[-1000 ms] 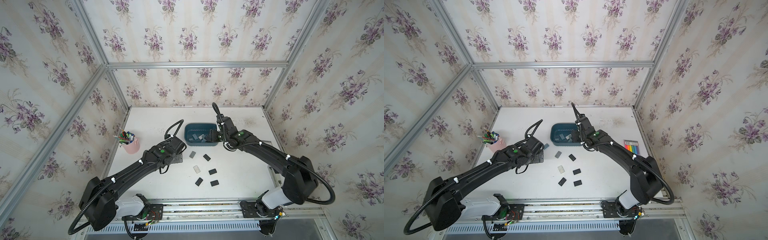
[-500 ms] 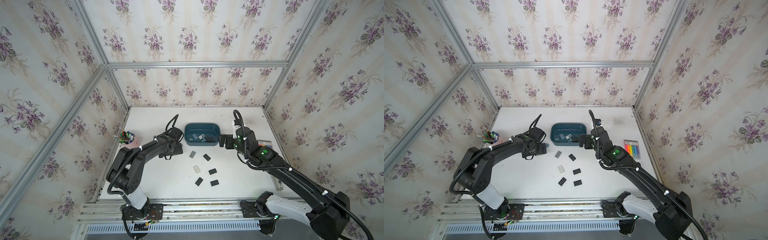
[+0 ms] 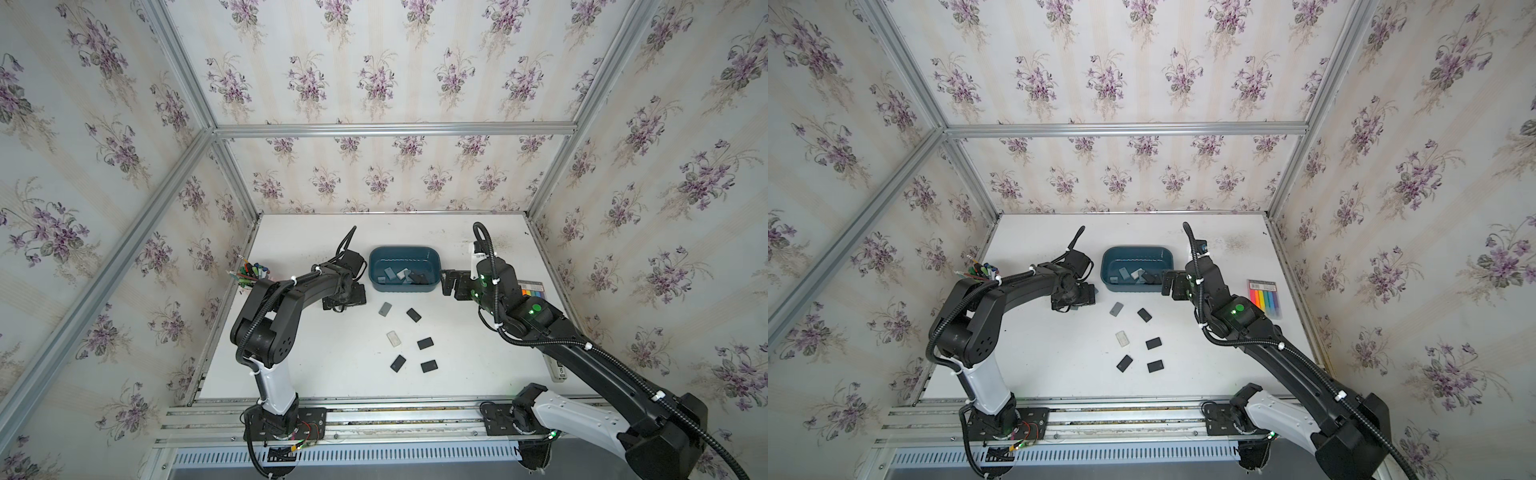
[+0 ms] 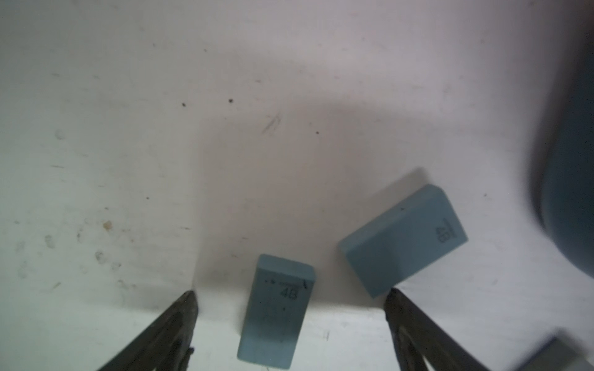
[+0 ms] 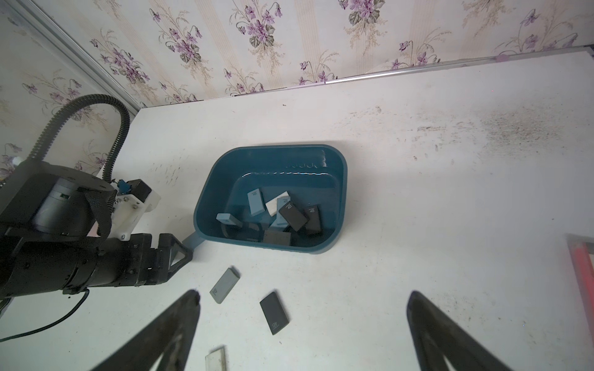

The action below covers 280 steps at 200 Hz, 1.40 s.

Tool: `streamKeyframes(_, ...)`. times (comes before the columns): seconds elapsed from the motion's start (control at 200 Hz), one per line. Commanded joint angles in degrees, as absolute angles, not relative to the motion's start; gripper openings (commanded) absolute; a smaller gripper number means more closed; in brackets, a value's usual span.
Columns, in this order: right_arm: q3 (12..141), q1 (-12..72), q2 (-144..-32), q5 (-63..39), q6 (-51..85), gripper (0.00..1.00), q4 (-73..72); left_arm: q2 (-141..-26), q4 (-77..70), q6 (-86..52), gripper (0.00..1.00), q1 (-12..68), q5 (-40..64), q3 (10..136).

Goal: Put the eraser in the storage box
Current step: Pick up the eraser from the center of the board.

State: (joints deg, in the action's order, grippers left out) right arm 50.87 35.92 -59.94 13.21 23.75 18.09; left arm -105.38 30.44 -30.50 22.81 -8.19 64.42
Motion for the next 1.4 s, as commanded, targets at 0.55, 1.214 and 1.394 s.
streamKeyframes(0.55,50.5,35.9,-60.4,13.2,25.1,1.0,17.6,-106.8,33.0,-29.9,0.46,22.7,-8.3,64.3)
streamKeyframes(1.214,50.8,35.9,-60.7,12.7,25.0,1.0,17.8,-105.7,35.8,-31.1,0.28,24.0,-10.6,62.9)
streamKeyframes(1.394,51.0,36.0,-60.7,12.7,25.0,1.0,17.9,-104.9,36.1,-32.1,0.19,24.0,-10.8,62.3)
